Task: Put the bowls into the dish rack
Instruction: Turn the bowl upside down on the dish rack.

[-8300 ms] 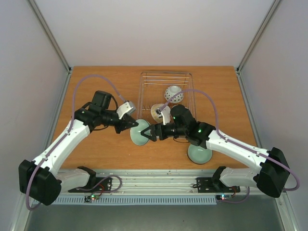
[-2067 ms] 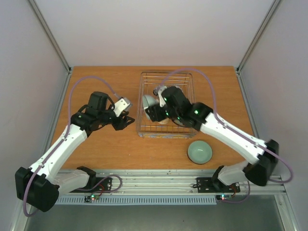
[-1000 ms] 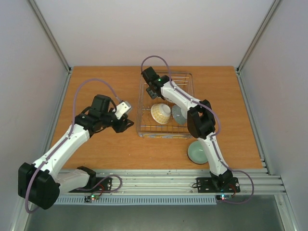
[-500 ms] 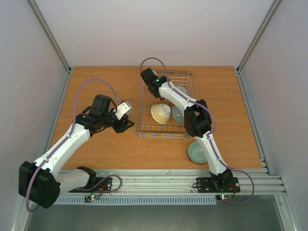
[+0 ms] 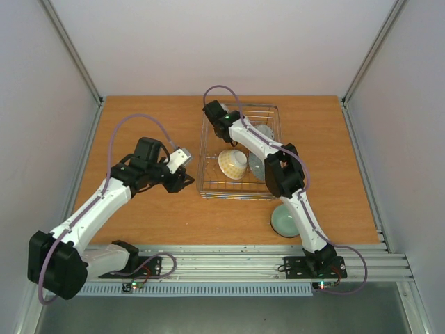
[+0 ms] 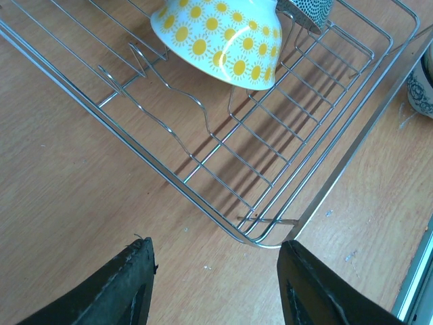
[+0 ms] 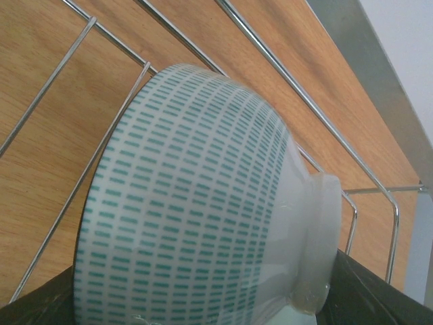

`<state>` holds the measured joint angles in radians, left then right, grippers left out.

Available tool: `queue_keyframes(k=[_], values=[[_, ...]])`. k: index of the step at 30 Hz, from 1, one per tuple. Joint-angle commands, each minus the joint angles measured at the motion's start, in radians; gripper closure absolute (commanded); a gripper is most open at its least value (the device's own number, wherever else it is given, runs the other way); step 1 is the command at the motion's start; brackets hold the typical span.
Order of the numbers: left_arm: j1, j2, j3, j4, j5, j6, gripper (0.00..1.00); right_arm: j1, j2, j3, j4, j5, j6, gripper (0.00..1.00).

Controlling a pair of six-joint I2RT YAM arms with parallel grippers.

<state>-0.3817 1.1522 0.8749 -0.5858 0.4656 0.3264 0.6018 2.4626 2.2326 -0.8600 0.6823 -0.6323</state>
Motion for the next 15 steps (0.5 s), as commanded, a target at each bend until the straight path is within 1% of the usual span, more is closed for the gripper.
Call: queue_keyframes(k=[1,3,8,9,15], values=[[0.003,0.009,-0.009,0.032,0.019,0.017,0.50,-0.007,0.018,0.018,-0.056,-0.006,0.000,0.35],[0.003,0.008,-0.010,0.032,0.018,0.020,0.50,-0.005,0.011,0.003,-0.050,-0.027,0.007,0.28],[0.003,0.008,-0.011,0.032,0.018,0.023,0.50,0.002,-0.021,-0.036,-0.017,-0.089,0.024,0.02],[0.003,0.008,-0.011,0.031,0.018,0.022,0.50,0.002,-0.024,-0.036,-0.016,-0.099,0.025,0.01],[0.003,0.004,-0.011,0.029,0.019,0.024,0.50,0.010,-0.041,-0.043,-0.011,-0.138,0.031,0.01]])
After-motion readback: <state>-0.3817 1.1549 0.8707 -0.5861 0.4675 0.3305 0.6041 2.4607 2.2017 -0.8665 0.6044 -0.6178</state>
